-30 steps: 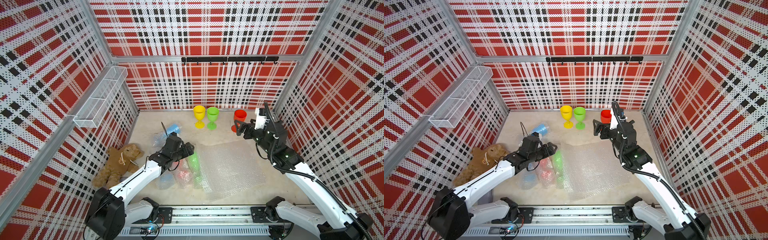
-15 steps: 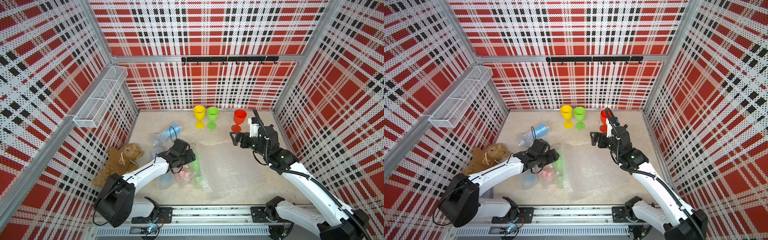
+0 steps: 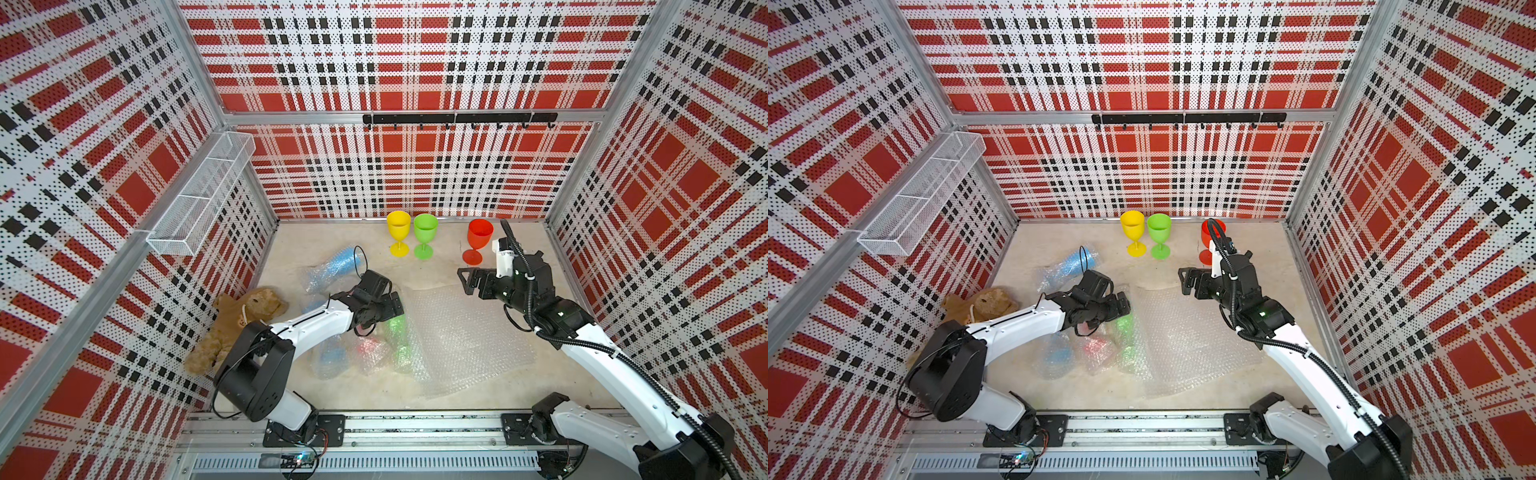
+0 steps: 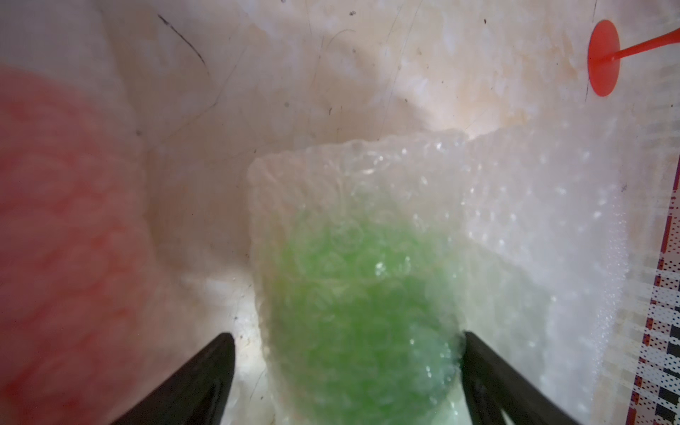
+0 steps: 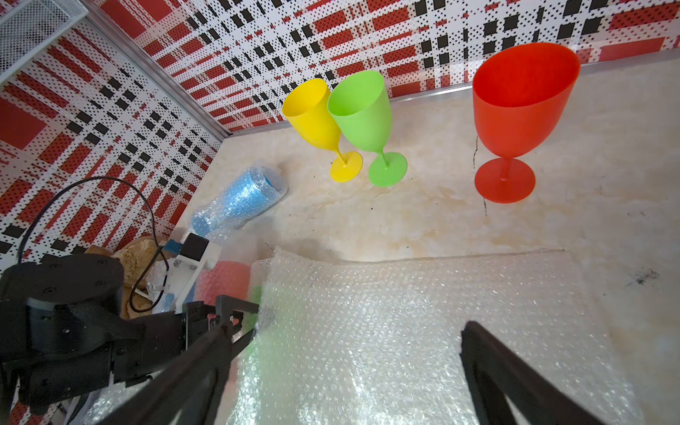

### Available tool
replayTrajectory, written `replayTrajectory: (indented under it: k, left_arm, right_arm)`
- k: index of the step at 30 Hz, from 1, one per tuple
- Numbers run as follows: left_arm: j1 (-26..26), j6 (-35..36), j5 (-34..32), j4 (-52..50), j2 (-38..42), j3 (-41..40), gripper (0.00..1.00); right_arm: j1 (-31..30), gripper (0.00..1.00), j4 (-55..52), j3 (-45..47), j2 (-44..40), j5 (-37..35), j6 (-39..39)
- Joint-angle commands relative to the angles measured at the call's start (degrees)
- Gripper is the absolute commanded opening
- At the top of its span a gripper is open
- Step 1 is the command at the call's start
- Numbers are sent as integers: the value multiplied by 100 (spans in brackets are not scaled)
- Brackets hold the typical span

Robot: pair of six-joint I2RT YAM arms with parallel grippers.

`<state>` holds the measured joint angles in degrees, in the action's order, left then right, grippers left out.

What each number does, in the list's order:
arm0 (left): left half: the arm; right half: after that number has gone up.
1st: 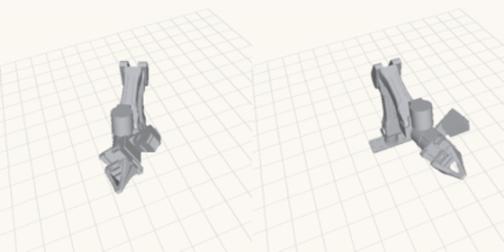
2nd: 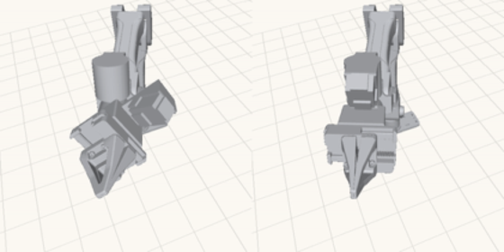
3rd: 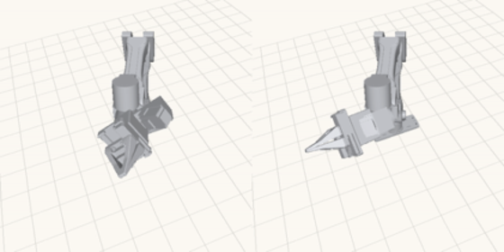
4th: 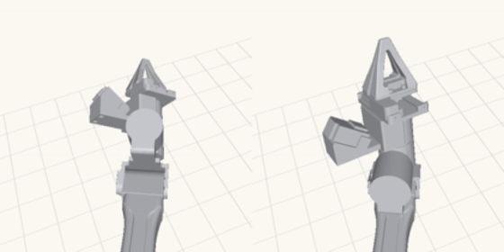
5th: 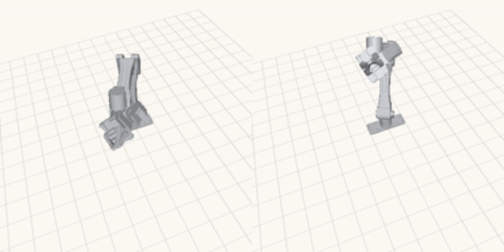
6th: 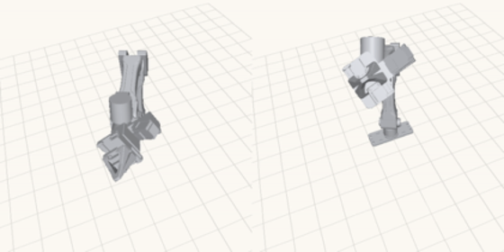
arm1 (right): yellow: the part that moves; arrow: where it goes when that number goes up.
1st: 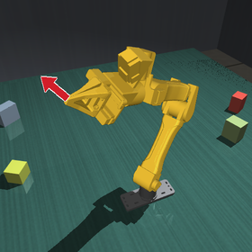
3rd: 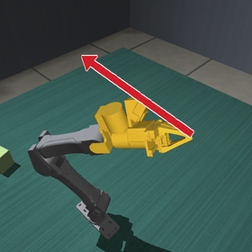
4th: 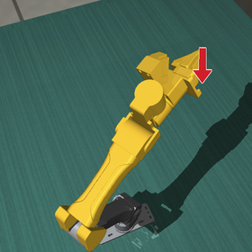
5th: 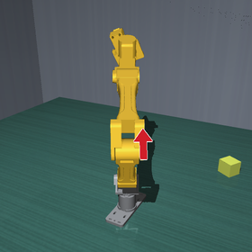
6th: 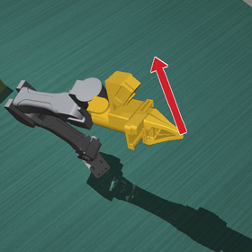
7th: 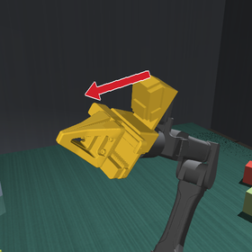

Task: Unpack wine glasses from bubble wrap
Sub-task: Pick up the bubble wrap from the center of the board.

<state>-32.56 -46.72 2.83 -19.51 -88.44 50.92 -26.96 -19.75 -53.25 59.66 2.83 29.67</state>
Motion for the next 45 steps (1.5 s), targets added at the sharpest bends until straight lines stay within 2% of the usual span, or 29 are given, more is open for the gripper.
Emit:
replayTrajectory:
  k: [1, 11, 15, 20, 23, 26, 31, 33, 36, 40, 43, 45]
  left_arm:
    - [-6, 187, -61, -138, -283, 149, 94]
    - [80, 440, 19, -155, -867, 287, 92]
    - [240, 570, 122, -193, -762, 307, 83]
    - [595, 809, 217, -344, -365, 186, 71]
    - [798, 948, 177, -539, -82, 154, 69]
    - [935, 1048, 25, -806, 244, 217, 70]
    - [1023, 1126, -662, -1354, 965, 561, 70]
    - [1069, 1151, -861, -1518, 1274, 724, 69]
    - [1152, 1221, -995, -1710, 1612, 994, 69]
    - [1164, 1321, -595, -1586, 1968, 1161, 69]
    - [1109, 1297, 232, -963, 2240, 1007, 69]
    - [974, 1239, 967, -344, 2362, 794, 69]
  right_arm:
    - [-8, 100, 102, 121, 93, 139, 5]
    - [-3, 100, 99, 245, 236, 244, 29]
    - [-10, 100, -34, 189, 459, 294, 159]
    - [-6, 100, 73, 269, 398, 575, 479]
    - [-7, 100, 272, 352, 291, 876, 425]
    - [-7, 100, 28, 222, 446, 865, 444]
    - [-71, 100, -696, 96, 889, 772, 349]
    - [-219, 97, -880, 120, 1006, 734, 246]
    - [-548, 87, -1152, 135, 1224, 576, 16]
    - [-777, 78, -1273, 176, 1376, 485, -9]
    - [-828, 89, -824, 406, 1096, 978, -75]
    - [-837, 93, -673, 448, 810, 1191, -104]
